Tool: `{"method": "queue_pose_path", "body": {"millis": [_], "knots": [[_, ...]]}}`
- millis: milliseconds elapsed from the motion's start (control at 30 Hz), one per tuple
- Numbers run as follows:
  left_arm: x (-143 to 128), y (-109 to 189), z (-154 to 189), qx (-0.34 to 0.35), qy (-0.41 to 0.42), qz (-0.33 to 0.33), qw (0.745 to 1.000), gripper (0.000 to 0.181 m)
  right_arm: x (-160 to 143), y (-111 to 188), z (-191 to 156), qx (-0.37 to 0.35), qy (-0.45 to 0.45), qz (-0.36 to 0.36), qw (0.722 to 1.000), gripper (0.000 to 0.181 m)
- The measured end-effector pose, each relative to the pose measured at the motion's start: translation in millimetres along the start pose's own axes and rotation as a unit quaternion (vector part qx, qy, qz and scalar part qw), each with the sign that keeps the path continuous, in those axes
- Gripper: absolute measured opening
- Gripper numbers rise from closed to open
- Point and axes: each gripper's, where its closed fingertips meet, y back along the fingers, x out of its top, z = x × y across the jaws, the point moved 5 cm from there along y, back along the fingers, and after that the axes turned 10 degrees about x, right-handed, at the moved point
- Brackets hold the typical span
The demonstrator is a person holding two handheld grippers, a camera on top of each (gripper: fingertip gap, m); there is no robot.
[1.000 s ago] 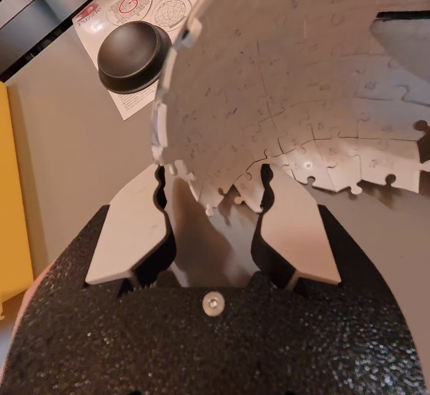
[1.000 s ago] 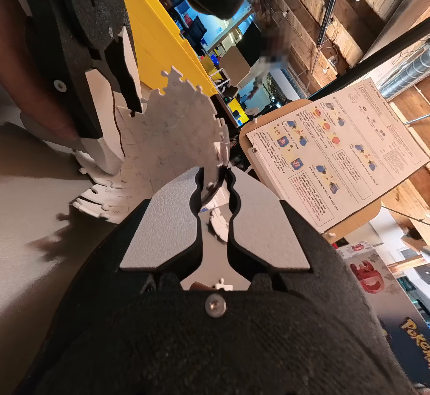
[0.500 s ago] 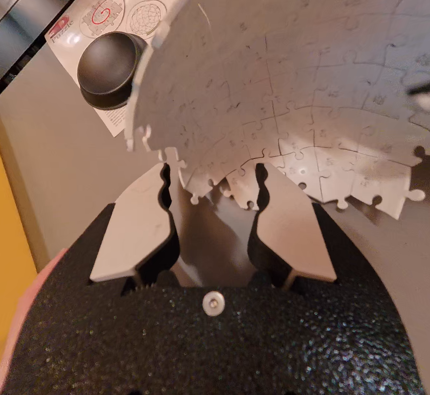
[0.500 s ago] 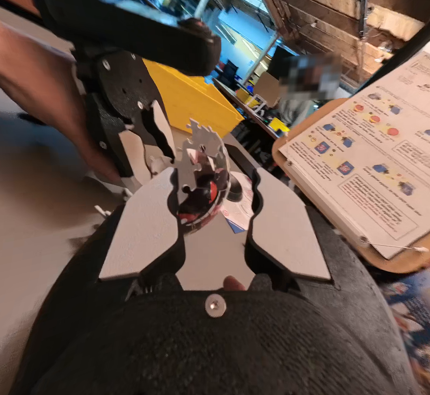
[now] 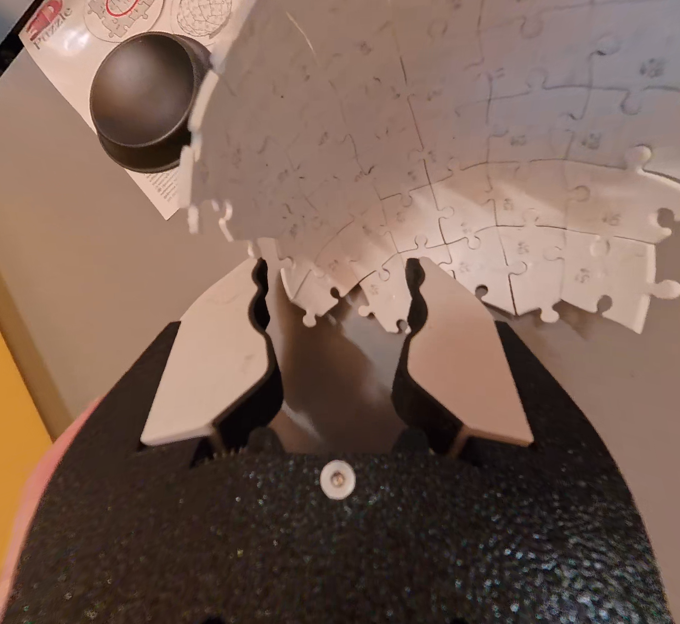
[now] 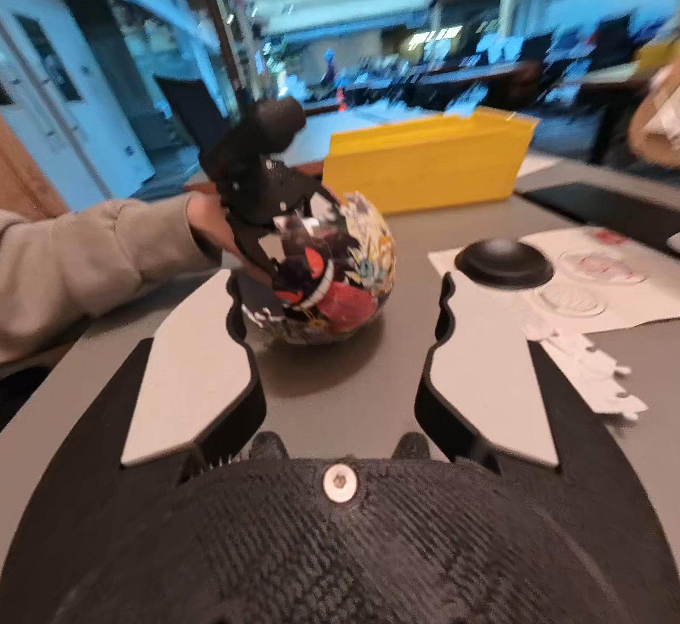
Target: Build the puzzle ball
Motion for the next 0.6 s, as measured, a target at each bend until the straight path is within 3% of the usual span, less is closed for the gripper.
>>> {"method": "queue_pose_path", "body": {"millis": [100, 267, 367, 467, 600], "knots": [[0, -1, -1, -0.004, 0.010, -0.005, 1.000, 0.075, -9, -6, 15, 0.093, -0.044, -0.073, 0.992, 0.105], [-2, -2, -4, -0.010, 0.018, -0.002, 1.000, 0.080, -24, -29, 18, 0.201, 0.020, -0.170, 0.964, 0.110], [-2, -3, -5, -0.015, 0.022, 0.004, 1.000, 0.082, -21, -38, 20, 0.243, 0.031, -0.169, 0.955, 0.107], [-3, -4, -6, -0.016, 0.024, 0.011, 1.000, 0.084, -15, -41, 24, 0.257, 0.072, -0.167, 0.949, 0.105], [-2, -4, -6, -0.017, 0.018, 0.012, 1.000, 0.084, -13, -50, 22, 0.249, 0.164, -0.189, 0.936, 0.117]]}}
